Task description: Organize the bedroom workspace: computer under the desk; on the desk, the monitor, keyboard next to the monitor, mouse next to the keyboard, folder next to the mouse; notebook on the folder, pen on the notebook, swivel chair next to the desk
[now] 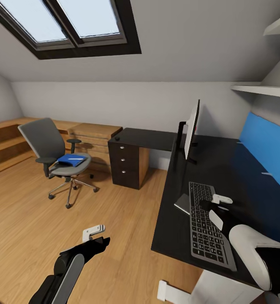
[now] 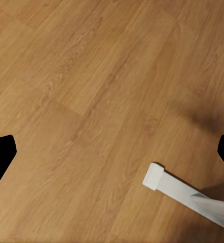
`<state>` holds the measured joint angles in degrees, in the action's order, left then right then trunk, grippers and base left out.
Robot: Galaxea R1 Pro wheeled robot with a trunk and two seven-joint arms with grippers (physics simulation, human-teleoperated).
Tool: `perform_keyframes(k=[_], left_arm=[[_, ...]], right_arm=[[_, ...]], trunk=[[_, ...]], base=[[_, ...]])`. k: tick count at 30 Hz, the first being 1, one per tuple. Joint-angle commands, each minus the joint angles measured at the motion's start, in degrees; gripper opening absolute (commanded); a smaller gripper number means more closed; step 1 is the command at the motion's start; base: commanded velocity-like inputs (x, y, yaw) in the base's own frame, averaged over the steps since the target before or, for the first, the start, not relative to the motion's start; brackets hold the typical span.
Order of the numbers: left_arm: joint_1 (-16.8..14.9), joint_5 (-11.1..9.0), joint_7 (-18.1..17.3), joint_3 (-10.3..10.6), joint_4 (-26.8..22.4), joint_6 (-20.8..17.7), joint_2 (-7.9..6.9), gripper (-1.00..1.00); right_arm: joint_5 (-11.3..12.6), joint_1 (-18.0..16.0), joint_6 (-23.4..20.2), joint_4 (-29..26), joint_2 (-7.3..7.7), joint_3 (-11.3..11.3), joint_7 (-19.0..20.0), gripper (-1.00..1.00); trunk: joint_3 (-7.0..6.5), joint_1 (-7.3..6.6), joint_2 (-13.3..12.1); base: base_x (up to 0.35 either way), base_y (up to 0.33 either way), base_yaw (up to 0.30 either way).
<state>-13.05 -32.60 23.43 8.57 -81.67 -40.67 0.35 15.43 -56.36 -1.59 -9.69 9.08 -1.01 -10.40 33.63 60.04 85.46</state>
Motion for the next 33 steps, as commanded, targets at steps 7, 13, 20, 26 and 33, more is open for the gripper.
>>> perform_keyframes(k=[7,13,20,26,33], left_arm=[[0.0,-0.5,0.6,0.0,-0.1,-0.1,0.00,1.00],[0.0,-0.6,0.6,0.0,0.0,-0.1,0.00,1.00],[0.0,-0.6,0.6,0.0,0.0,-0.1,0.00,1.00],[0.0,-0.6,0.4,0.1,0.1,-0.1,0.00,1.00],[0.0,-0.6,0.3,0.0,0.9,0.0,-0.13,1.00]], right_arm=[[0.7,0.0,-0.2,0.0,-0.02,0.0,-0.1,1.00],[0.7,0.0,-0.2,0.0,-0.02,0.0,-0.1,1.00],[0.7,0.0,-0.2,0.0,0.00,0.0,-0.1,1.00],[0.7,0.0,-0.2,-0.1,0.03,0.0,-0.1,1.00],[0.7,0.0,-0.2,-0.1,-0.01,-0.1,-0.1,1.00]], trunk=[[0.43,0.44,0.8],[0.78,0.88,1.6],[0.78,0.88,1.6],[0.78,0.88,1.6],[0.78,0.88,1.6]], base=[[0.000,0.000,0.000],[0.000,0.000,0.000],[0.000,0.000,0.000],[0.000,0.000,0.000],[-0.001,0.000,0.000]])
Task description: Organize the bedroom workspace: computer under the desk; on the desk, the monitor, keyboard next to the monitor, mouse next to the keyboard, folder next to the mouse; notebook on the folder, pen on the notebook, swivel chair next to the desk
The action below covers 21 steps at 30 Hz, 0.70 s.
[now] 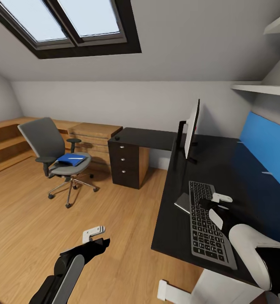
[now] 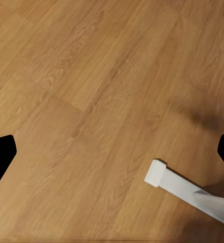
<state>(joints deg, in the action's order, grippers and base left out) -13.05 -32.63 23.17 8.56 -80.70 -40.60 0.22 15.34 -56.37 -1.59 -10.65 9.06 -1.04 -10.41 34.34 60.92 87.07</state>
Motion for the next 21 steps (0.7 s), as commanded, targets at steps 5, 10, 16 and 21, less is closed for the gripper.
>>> perform_keyframes(k=[5,10,16,21], left_arm=[[0.0,-0.6,0.6,0.0,0.2,-0.1,0.00,1.00],[0.0,-0.6,0.6,0.1,0.3,-0.1,-0.04,1.00],[0.0,-0.6,0.6,0.1,0.4,-0.1,-0.05,1.00],[0.0,-0.7,0.6,0.0,0.4,-0.1,-0.05,1.00]], right_arm=[[0.8,0.0,-0.2,0.9,0.00,-0.1,-0.1,1.00],[0.8,0.0,-0.2,0.9,-0.01,-0.1,-0.1,1.00],[0.7,0.0,-0.2,0.9,0.02,-0.1,-0.1,1.00],[0.7,0.0,-0.2,0.9,0.00,-0.1,-0.1,1.00]], trunk=[[0.07,0.00,0.0],[0.07,0.00,0.0],[0.07,0.00,0.0],[0.07,0.00,0.0]], base=[[-0.154,0.000,0.000],[-0.173,0.000,0.000],[-0.170,0.000,0.000],[-0.227,0.000,0.000]])
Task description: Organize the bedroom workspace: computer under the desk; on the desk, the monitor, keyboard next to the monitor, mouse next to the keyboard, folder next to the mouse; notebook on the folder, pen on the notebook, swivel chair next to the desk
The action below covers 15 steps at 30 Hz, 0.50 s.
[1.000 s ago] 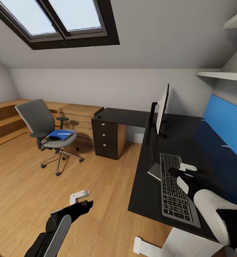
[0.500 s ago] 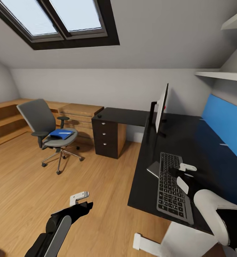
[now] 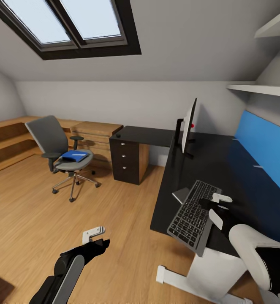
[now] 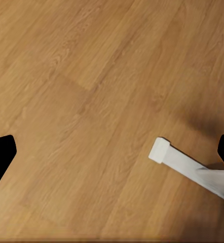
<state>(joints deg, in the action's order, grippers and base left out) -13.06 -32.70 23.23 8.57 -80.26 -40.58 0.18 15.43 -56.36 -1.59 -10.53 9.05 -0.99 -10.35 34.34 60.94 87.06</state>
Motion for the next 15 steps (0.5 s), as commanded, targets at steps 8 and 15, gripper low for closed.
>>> perform_keyframes(k=[8,15], left_arm=[[0.0,-0.5,0.6,0.0,-0.1,-0.1,0.00,1.00],[0.0,-0.6,0.5,0.0,-0.1,-0.1,0.00,1.00]], right_arm=[[0.7,0.0,-0.1,0.8,0.01,-0.2,-0.2,1.00],[0.6,0.0,-0.1,0.8,0.01,-0.2,-0.2,1.00]], trunk=[[0.07,-0.01,0.0],[0.07,-0.01,0.0]], base=[[-0.240,-0.043,0.000],[-0.100,-0.030,0.000]])
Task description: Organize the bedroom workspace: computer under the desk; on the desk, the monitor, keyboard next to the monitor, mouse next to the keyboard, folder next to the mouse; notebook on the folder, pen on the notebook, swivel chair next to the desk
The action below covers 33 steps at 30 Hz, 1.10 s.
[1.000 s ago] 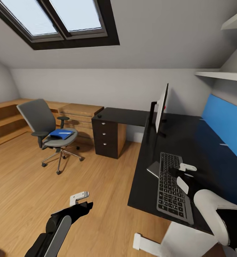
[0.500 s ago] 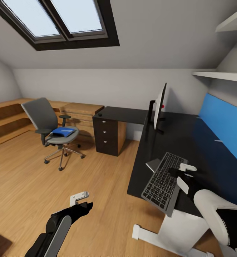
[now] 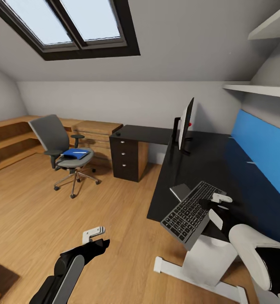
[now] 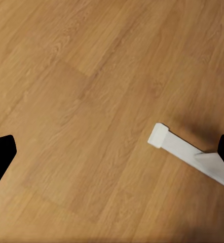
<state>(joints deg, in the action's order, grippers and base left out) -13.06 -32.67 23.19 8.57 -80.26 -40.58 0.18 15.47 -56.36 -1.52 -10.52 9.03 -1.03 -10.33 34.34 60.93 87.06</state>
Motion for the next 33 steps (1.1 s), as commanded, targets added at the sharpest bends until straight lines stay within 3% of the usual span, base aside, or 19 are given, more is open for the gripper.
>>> perform_keyframes(k=[1,16,33], left_arm=[[0.0,-0.6,0.6,0.0,-0.1,-0.1,0.00,1.00],[0.0,-0.6,0.7,0.0,-0.1,-0.1,0.00,1.00],[0.0,-0.7,0.6,0.0,0.7,-0.1,0.00,1.00]], right_arm=[[0.6,0.0,-0.2,0.8,0.02,-0.1,-0.2,1.00],[0.5,0.0,-0.2,0.8,0.02,-0.1,-0.2,1.00],[0.5,0.0,0.4,0.2,-0.55,-0.3,-0.2,1.00]], trunk=[[-0.11,-0.22,-0.4],[-2.80,-3.52,-6.4],[-2.80,-3.52,-6.4]], base=[[-0.013,-0.004,0.000],[-0.002,-0.001,0.000],[0.059,0.009,0.000]])
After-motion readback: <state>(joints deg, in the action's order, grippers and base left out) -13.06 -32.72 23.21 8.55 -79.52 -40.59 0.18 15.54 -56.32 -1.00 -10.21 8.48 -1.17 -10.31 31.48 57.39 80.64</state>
